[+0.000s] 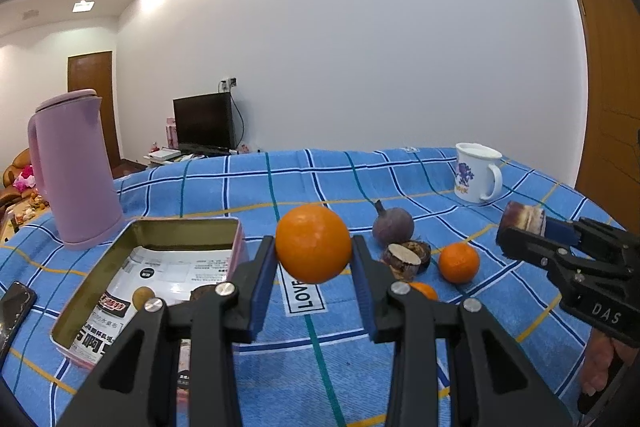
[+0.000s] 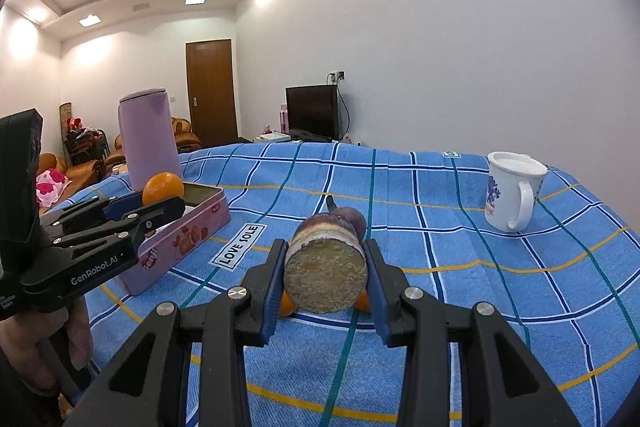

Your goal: Organize fruits

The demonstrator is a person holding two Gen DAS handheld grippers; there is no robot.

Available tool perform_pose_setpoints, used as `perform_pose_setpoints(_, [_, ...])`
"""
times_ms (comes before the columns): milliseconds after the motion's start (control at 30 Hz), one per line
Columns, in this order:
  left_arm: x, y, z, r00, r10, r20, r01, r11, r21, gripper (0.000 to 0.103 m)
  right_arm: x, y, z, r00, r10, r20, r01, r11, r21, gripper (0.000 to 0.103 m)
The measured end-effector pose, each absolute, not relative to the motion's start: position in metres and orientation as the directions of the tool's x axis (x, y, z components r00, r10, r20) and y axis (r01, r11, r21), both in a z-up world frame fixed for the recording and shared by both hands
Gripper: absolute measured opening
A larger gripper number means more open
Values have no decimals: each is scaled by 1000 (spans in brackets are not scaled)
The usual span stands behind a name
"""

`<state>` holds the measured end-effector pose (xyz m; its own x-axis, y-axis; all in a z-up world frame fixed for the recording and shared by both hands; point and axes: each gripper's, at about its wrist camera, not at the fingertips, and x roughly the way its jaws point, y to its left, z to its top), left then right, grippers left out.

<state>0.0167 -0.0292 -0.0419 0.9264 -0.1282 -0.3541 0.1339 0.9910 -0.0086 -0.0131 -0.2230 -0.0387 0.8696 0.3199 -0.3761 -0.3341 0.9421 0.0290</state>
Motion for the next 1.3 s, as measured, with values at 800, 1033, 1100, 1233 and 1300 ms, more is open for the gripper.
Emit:
perform_pose_setpoints(800, [6,-25,-39,947,-92,-309,93,996,-10,38,-30,-226,-33,905,316,-286,-328,945,6,39])
perform_pose_setpoints(1033, [6,-24,-39,948,-74,-309,75,997,-8,38,-35,-227,-30,917,302,-260,-313,950,2,39])
perform_pose_setpoints(1100, [6,-24,-39,948,-71,-310,72,997,-8,38,-35,-228,-30,920,297,-257,-307,952,2,39])
perform_pose_setpoints(1233, [7,-23,-39,946,-72,-316,71,997,-14,38,-33,-226,-29,919,299,-258,-309,951,4,39])
perform_pose_setpoints(1300, [7,-23,-39,946,-73,-316,72,997,-15,38,-33,-226,-29,917,303,-260,-311,950,10,39])
